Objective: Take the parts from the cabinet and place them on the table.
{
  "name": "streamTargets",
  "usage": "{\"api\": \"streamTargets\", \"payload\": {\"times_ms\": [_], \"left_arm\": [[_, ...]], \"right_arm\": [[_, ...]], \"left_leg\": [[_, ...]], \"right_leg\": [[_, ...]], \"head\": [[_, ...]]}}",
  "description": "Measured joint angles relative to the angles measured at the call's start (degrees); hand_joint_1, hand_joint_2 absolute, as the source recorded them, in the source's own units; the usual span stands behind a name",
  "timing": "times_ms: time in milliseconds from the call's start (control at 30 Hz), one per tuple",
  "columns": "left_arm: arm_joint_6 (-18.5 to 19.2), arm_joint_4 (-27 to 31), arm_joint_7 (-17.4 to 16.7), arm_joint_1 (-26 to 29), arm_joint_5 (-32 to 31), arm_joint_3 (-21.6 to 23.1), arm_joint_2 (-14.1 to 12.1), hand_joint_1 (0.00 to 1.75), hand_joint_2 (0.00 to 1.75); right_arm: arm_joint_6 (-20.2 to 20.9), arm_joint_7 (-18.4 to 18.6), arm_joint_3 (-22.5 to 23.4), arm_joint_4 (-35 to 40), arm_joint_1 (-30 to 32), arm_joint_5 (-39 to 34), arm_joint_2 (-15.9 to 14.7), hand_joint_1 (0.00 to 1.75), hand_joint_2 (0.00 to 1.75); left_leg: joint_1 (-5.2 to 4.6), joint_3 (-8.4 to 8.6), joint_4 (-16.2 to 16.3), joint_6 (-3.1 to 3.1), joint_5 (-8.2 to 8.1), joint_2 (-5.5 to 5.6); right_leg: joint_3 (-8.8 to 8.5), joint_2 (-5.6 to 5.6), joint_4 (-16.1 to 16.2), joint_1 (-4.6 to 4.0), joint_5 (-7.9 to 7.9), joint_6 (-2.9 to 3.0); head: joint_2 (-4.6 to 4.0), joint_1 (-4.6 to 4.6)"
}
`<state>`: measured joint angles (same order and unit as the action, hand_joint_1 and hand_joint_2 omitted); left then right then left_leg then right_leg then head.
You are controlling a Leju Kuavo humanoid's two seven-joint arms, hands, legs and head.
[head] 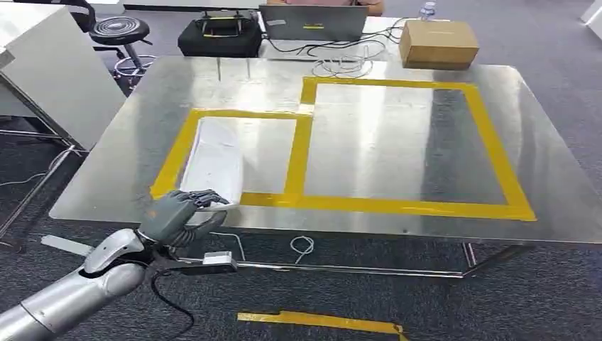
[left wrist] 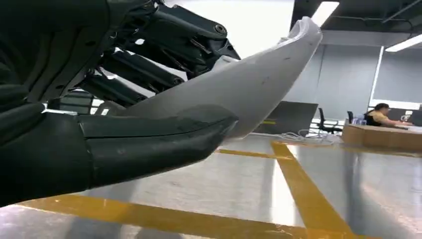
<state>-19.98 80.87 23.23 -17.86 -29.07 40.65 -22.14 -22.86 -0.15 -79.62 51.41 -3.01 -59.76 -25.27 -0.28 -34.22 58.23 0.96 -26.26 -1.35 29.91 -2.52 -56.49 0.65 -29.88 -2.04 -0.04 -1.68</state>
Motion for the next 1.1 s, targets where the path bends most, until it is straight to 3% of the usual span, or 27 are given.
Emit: {"api": "streamTargets", "payload": {"times_ms": [867,1100], "left_arm": [[5.53,-5.11,-8.07,-8.36,-5.18,5.0,4.57,1.75,1.75],[7.93,-6.69,-11.89,-10.14,-5.33,5.0,6.27,1.75,1.75]], "right_arm": [[5.2,3.28,6.21,-2.58,0.33,7.45,2.14,0.0,0.0],[4.72,4.11,7.69,-2.64,1.45,7.78,2.29,0.0,0.0]], "left_leg": [[0.0,0.0,0.0,0.0,0.01,0.0],[-0.01,-0.01,0.01,0.01,0.0,0.0]], "right_leg": [[-0.01,0.03,0.0,0.0,0.01,-0.01],[0.0,0.01,0.0,0.0,0.02,-0.02]], "head": [[0.0,0.0],[0.0,-0.04]]}}
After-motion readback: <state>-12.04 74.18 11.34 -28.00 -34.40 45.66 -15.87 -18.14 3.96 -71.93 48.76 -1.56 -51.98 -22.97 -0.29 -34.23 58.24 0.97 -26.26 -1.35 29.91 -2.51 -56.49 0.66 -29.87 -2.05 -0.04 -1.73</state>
